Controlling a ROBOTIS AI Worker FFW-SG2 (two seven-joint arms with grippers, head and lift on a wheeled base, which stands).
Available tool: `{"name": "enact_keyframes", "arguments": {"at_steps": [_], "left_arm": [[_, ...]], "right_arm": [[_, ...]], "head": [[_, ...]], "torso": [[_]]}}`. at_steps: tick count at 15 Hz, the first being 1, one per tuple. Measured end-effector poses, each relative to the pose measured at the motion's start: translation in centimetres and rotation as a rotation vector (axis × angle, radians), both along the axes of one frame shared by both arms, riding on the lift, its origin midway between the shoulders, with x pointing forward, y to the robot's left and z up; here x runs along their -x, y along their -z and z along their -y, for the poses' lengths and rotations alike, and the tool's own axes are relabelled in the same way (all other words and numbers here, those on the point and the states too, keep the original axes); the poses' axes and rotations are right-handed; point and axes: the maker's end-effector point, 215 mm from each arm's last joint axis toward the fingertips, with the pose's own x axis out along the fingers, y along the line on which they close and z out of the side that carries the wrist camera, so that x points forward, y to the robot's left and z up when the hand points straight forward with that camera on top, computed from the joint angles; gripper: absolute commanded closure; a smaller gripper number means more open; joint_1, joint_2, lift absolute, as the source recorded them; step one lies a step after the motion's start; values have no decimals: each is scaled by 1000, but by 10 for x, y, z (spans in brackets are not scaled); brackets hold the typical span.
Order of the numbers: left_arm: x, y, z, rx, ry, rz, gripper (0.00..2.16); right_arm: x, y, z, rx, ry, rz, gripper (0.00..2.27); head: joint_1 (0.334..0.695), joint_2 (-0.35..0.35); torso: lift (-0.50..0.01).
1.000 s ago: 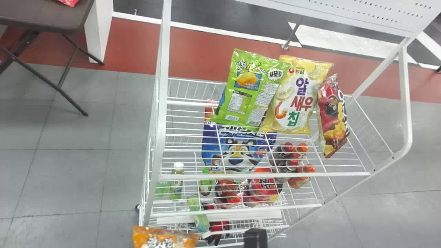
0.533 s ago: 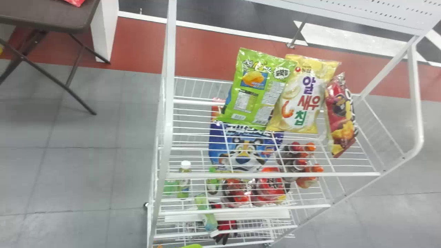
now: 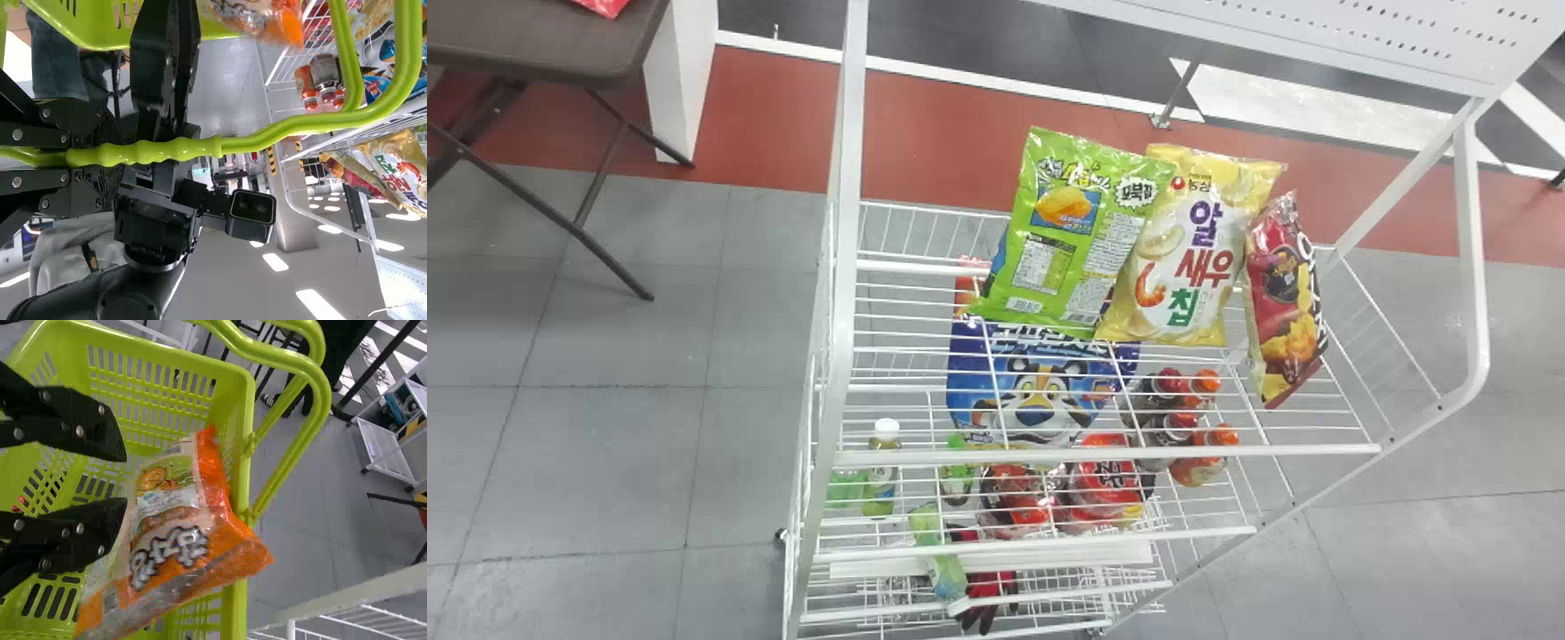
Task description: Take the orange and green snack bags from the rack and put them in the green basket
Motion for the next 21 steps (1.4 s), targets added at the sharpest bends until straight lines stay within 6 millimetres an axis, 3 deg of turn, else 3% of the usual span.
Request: {"name": "enact_keyframes", "arguments": {"at_steps": [2,4,6,8,10,12,14,16,18,21], "left_arm": [[-1,1,0,-1,-2,1,2148],[-2,1,-1,-1,-5,5,2148],[-3,2,-1,-1,-7,9,2148],[-3,2,-1,-2,-7,8,2148],[-3,3,-1,-3,-7,7,2148],[-2,3,-1,-4,-5,7,2148],[-1,2,-1,-4,-1,9,2148],[0,4,0,-10,3,8,2148],[1,4,2,-15,9,9,2148],[4,3,5,-14,22,10,2148]], "right_arm": [[4,-11,10,15,-1,-24,60],[-6,-23,22,35,15,-3,60],[-41,-42,37,49,60,103,60],[-95,-75,54,51,118,286,63],[-149,-125,77,56,181,501,66],[-187,-181,101,63,237,713,70],[-213,-244,129,75,294,949,70],[-225,-281,155,97,341,1106,70],[-239,-290,182,121,396,1163,70],[-262,-279,210,150,463,1168,76]], "head": [[695,-350],[695,-350],[695,-350],[695,-350],[695,-350],[695,-350],[695,-350],[695,-350],[695,-350],[695,-350]], "torso": [[0],[0],[0],[0],[0],[0],[0],[0],[0],[0]]}}
